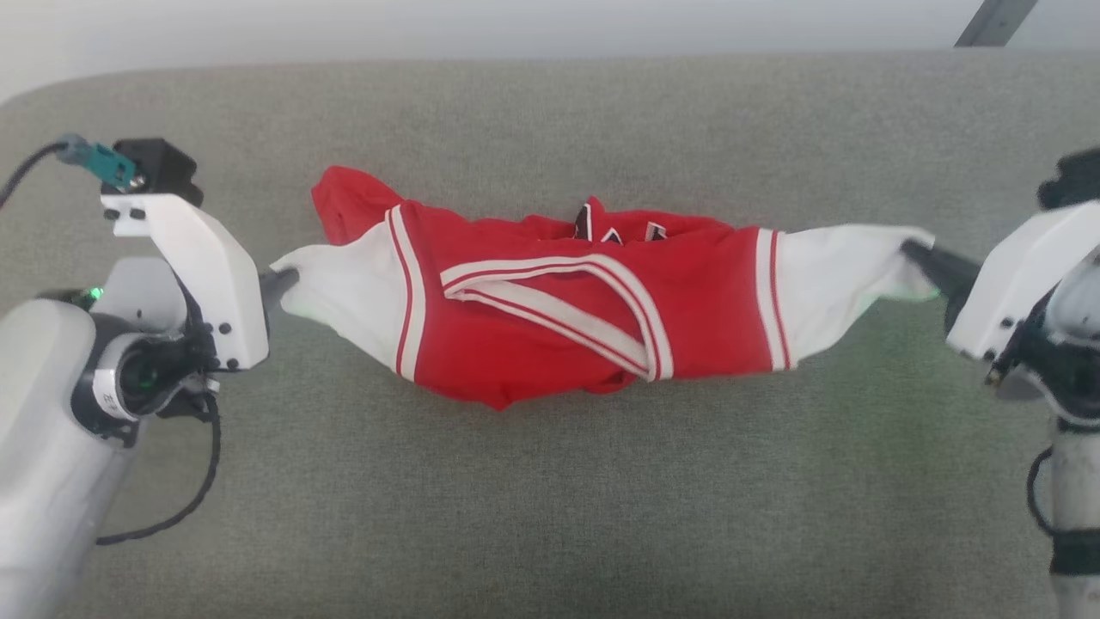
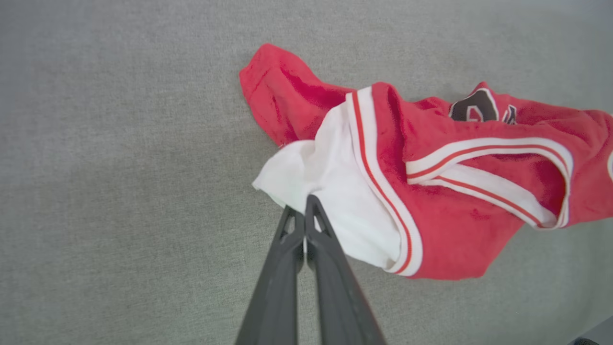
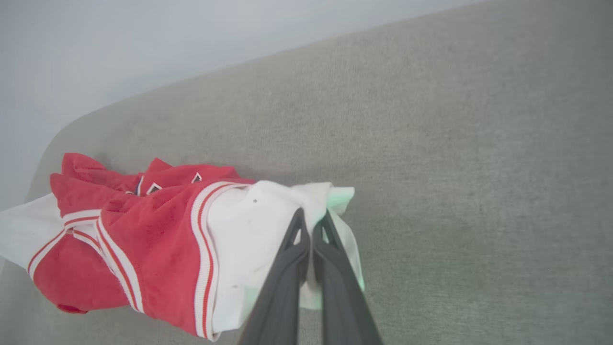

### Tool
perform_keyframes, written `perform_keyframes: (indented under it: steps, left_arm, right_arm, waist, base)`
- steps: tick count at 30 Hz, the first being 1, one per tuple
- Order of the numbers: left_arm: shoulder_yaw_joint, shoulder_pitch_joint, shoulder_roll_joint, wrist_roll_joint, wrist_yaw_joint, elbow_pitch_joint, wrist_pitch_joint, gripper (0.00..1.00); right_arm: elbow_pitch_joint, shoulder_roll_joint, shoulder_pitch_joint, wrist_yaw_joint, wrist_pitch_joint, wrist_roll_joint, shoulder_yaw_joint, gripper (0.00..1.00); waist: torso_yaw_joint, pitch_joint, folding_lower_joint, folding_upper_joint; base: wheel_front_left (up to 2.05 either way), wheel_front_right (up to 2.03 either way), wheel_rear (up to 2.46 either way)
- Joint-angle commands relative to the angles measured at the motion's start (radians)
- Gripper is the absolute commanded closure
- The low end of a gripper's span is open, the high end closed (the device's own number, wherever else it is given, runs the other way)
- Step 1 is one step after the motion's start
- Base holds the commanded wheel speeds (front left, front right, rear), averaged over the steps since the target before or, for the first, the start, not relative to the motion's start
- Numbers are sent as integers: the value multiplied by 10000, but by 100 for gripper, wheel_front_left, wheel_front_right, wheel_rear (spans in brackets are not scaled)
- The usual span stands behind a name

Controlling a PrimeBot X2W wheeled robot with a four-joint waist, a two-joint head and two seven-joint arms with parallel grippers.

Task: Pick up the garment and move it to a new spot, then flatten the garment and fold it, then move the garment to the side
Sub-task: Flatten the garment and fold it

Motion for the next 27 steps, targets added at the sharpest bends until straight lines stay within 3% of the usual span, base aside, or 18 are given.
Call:
perform_keyframes:
  steps: [1,16,27]
  left_arm:
    - [37,-132,60,39,-30,-80,32,100]
    - [154,193,754,191,145,-112,92,100]
    - [-96,1242,135,-188,-200,899,-453,100]
  right_arm:
    - [-67,23,-215,0,67,-17,-102,100]
    - [755,-529,-1068,-3,-72,-1719,-1329,100]
    - [1646,-377,-520,-3,-242,-1634,-1084,100]
  waist:
    - [-19,-172,0,0]
    - [149,-425,0,0]
    - [241,-190,0,0]
  base:
    - [0,0,0]
    - [0,0,0]
    - [0,0,0]
